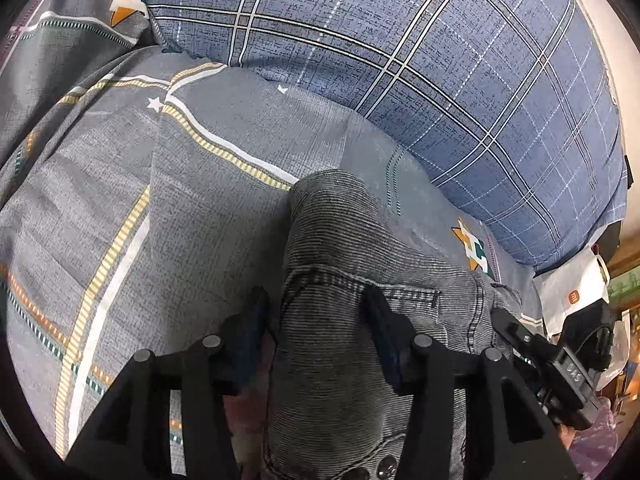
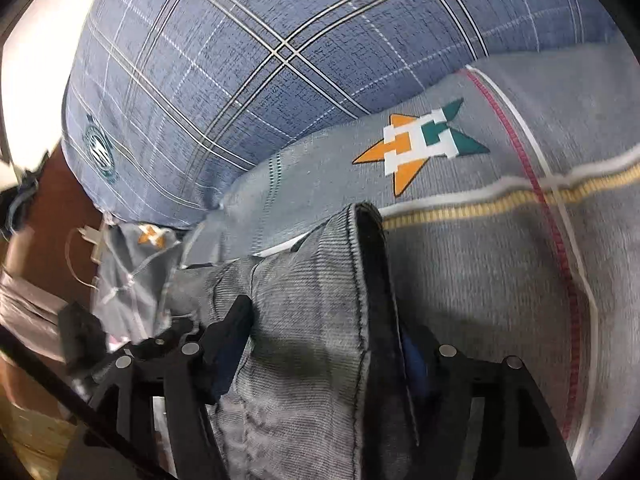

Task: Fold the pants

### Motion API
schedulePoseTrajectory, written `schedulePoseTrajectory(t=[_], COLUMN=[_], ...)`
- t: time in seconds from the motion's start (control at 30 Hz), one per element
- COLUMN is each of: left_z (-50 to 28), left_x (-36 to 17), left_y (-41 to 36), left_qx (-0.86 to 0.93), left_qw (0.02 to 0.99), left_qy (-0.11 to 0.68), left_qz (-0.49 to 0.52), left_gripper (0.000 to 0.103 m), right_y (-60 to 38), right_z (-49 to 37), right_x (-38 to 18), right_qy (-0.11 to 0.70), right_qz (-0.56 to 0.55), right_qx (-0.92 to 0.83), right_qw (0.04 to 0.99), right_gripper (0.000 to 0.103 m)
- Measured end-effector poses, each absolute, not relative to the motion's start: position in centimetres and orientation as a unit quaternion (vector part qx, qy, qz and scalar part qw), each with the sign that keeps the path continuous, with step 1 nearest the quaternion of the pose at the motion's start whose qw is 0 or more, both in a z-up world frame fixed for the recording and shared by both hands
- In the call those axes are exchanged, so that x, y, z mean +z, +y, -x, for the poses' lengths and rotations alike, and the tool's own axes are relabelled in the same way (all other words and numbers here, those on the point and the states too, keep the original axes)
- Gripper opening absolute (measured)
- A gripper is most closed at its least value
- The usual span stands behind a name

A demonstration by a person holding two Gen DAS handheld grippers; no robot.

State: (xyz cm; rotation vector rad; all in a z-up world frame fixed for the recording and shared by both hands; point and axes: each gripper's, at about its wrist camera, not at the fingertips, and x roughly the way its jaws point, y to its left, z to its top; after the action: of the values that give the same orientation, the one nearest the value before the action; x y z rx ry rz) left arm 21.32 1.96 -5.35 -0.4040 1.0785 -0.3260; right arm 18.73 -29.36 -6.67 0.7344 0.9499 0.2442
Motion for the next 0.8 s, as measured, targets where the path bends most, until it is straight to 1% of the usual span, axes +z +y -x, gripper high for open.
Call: schedulePoseTrajectory(t=[0.03,0.1,0.23,0.3,0.37,0.47,0.5,0.53,0.57,0.6,0.67,0.8], left_z=[-21.1,-20.6,-18.3,-17.2,-15.0,-11.4,-10.2,-9.0,-8.6,-8.5,-9.0,-8.8], left_x=[-4.9,-3.8,-1.5,-0.6,0.0,-0.7,-1.3,-2.5,-3.4,-4.2,-5.0,-3.9], left_y=[1.8,1.6,1.7,1.9,2.4,3.6,4.0,4.4,4.4,4.2,3.4,3.2], left_qx=[-0.154,-0.158,-0.169,-0.183,-0.189,-0.181,-0.175,-0.162,-0.151,-0.140,-0.147,-0.159], left_qw=[0.831,0.840,0.846,0.844,0.846,0.857,0.861,0.865,0.865,0.862,0.854,0.870], left_qy=[0.504,0.492,0.484,0.481,0.474,0.460,0.455,0.453,0.458,0.470,0.485,0.451], left_qz=[0.181,0.166,0.148,0.152,0.155,0.147,0.144,0.140,0.136,0.128,0.122,0.118], left_gripper=[0.051,0.057,0.058,0.066,0.072,0.078,0.080,0.080,0.080,0.080,0.080,0.080], right_y=[-29.4,-29.5,-29.7,-29.5,-29.0,-28.4,-28.3,-28.6,-28.8,-29.3,-30.1,-30.1], right_z=[-18.3,-17.0,-12.9,-10.2,-8.3,-6.1,-5.7,-5.5,-5.6,-5.8,-5.8,-6.2], right_x=[-5.8,-4.1,-0.8,0.0,-0.4,-2.3,-3.2,-4.0,-4.5,-4.8,-4.9,-5.2], right_qy=[0.442,0.429,0.399,0.382,0.381,0.395,0.403,0.413,0.420,0.423,0.416,0.420], right_qz=[-0.337,-0.316,-0.295,-0.294,-0.293,-0.298,-0.301,-0.305,-0.311,-0.319,-0.337,-0.335], right_qx=[0.112,0.097,0.097,0.112,0.120,0.126,0.123,0.117,0.110,0.105,0.108,0.112], right_qw=[0.824,0.841,0.863,0.869,0.869,0.860,0.856,0.850,0.846,0.842,0.838,0.836], right_gripper=[0.073,0.074,0.075,0.075,0.076,0.075,0.074,0.067,0.063,0.055,0.053,0.053])
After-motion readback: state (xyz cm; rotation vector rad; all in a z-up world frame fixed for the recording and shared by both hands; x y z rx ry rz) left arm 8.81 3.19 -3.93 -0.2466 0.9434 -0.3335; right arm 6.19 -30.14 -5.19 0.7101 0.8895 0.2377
